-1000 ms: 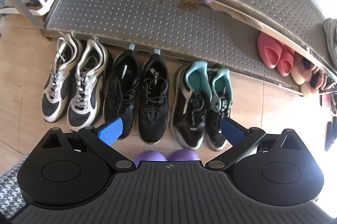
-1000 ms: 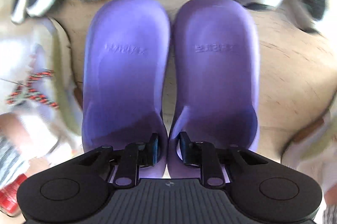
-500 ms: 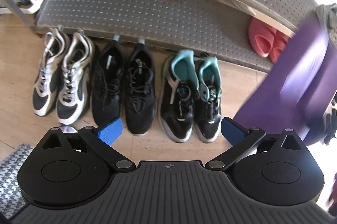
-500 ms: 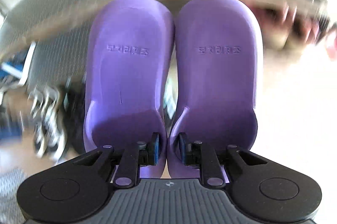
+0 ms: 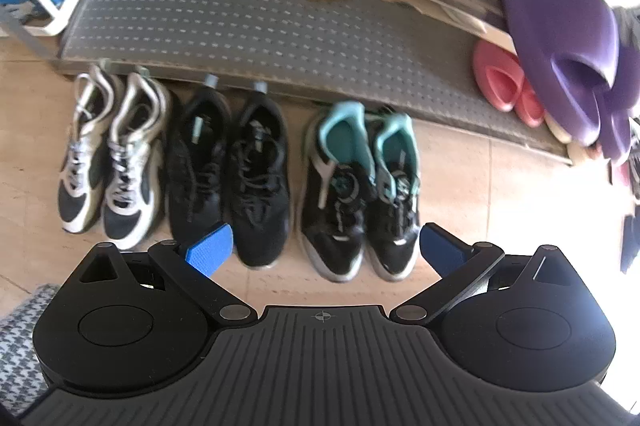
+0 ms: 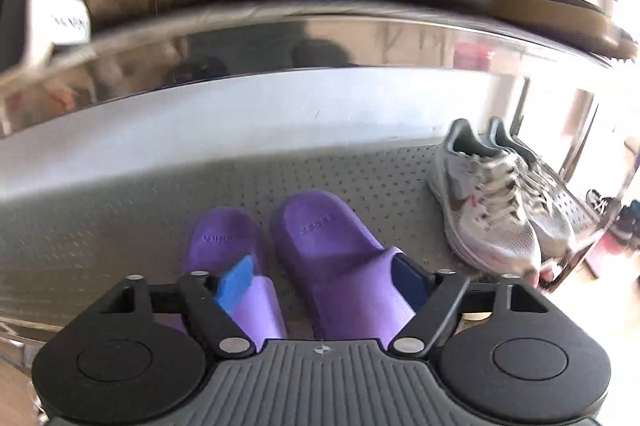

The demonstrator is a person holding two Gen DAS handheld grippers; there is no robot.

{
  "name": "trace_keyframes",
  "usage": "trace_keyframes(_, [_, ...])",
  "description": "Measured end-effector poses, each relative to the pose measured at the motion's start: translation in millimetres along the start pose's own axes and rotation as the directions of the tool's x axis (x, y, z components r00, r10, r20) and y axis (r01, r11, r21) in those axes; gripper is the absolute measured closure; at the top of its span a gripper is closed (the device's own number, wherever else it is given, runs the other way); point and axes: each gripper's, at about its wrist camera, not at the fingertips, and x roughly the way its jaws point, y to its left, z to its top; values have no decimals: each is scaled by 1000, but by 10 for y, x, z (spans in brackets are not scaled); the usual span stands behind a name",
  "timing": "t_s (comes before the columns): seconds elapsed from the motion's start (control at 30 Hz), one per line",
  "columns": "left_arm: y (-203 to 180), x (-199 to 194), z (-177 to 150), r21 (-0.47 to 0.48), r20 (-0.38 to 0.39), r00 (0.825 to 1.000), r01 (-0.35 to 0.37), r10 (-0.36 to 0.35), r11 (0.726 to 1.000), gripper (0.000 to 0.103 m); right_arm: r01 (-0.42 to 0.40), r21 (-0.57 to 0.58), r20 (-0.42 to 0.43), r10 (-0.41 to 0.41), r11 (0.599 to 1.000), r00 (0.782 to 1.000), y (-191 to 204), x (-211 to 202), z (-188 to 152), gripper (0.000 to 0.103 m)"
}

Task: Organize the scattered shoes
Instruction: 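Lift the purple slides onto the shelf beside the grey sneakers, right tool, then push the purple slides into place on the shelf with the right tool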

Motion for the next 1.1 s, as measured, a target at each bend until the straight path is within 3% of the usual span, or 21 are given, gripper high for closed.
trace_keyframes(0.07, [-58, 40, -66, 20, -15, 1000, -3, 3, 1000, 1, -39, 53, 31, 38, 998, 999, -66, -34, -173, 13])
trace_keyframes(0.1, [-90, 64, -109, 27, -23, 1000, -4, 5, 1000, 1, -77, 47, -24, 79, 996, 997, -132, 33, -252, 15])
trace_keyframes(0.13, [-132, 97, -155, 37, -33, 999, -7, 8, 999, 1, -106, 16, -105, 107, 994, 989, -144, 140, -202, 19])
trace_keyframes(0.17, [-169, 129, -181, 47, -43, 999, -9, 11, 999, 1, -136, -19, -130, 133, 991, 983, -155, 196, -194, 20])
trace_keyframes(0.23, [-232, 188, -214, 61, -60, 998, -15, 18, 998, 1, -178, -92, -150, 163, 980, 975, -166, 270, -224, 14])
trace_keyframes(0.37, [-358, 287, -225, 74, -72, 997, -25, 31, 997, 1, -217, -211, -212, 172, 953, 962, -166, 507, -354, 14])
trace_keyframes(0.77, [-493, 432, -192, 86, -105, 994, -27, 36, 996, 1, -227, -126, -144, 209, 966, 967, -96, 863, -423, 17])
trace_keyframes(0.8, [-489, 433, -191, 86, -106, 994, -26, 35, 996, 1, -225, -112, -139, 209, 968, 968, -89, 896, -418, 21])
trace_keyframes(0.83, [-485, 433, -190, 85, -107, 994, -26, 35, 996, 1, -216, -116, -124, 202, 969, 972, -70, 917, -417, 33])
trace_keyframes(0.93, [-475, 428, -186, 81, -106, 994, -26, 35, 996, 1, -183, -130, -103, 170, 975, 980, -19, 979, -415, 50])
trace_keyframes(1.1, [-479, 426, -207, 87, -111, 993, -24, 33, 996, 1, -126, -133, -77, 116, 983, 990, 39, 1125, -353, 56])
